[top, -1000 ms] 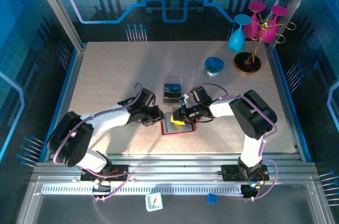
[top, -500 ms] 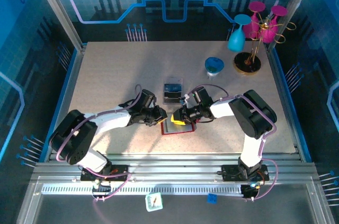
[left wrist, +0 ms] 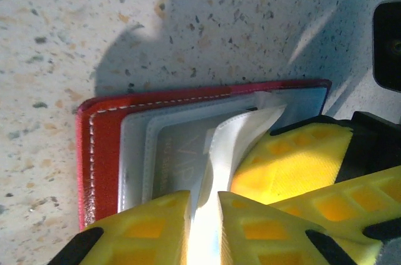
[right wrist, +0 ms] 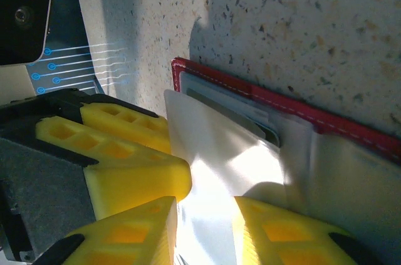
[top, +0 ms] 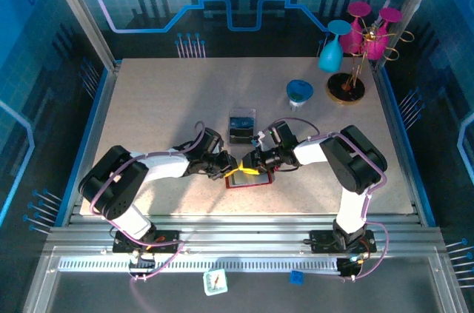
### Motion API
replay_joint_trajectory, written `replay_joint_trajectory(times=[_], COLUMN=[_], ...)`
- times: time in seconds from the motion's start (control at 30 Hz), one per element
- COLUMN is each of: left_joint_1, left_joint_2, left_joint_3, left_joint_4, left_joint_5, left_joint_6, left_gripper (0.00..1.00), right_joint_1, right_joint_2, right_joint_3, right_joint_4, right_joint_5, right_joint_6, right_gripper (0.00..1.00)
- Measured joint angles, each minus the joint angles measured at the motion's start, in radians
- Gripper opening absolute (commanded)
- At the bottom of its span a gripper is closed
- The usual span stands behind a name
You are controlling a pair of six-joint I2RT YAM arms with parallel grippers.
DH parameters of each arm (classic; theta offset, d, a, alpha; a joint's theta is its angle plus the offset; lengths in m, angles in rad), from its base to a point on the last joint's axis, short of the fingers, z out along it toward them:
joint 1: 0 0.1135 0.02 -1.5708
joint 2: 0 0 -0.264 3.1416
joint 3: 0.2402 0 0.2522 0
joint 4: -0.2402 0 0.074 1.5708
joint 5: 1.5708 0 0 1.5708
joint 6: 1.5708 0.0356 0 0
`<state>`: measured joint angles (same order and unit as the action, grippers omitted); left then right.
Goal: Take the credit cards out of the card holder
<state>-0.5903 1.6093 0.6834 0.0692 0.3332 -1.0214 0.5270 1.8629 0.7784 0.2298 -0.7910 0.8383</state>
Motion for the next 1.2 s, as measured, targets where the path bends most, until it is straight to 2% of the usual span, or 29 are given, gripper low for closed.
replay_joint_trajectory(times=[0.23, 0.43, 0.63, 0.93, 1.2], left_joint_1=[0.000, -0.001, -0.010, -0.042, -0.087], left_joint_2=[0.000, 0.000, 0.000, 0.007, 0.102], left_joint_3=[-0.001, -0.001, 0.029, 0.129, 0.220], left_joint_4=[0.020, 0.023, 0.003, -0.024, -0.041], left_joint_5=[0.006, 0.012, 0.017, 0.023, 0.024], left_joint_6=[-0.002, -0.002, -0.001, 0.003, 0.007], left_gripper=[0.19, 0.22, 0.26, 0.34, 0.44], right_joint_1=[0.000, -0.006, -0.054, -0.133, -0.169], right_joint_2=[-0.021, -0.138, -0.273, -0.421, -0.533], right_joint_3=[-0.010, -0.032, -0.033, -0.051, -0.084], right_joint_4=[-0.006, -0.064, -0.129, -0.259, -0.339], right_joint_5=[0.012, 0.058, 0.105, 0.156, 0.165], right_joint_6=[0.004, 0.008, 0.004, -0.031, -0.047], right_gripper=[0.31, 0.31, 0.32, 0.32, 0.33])
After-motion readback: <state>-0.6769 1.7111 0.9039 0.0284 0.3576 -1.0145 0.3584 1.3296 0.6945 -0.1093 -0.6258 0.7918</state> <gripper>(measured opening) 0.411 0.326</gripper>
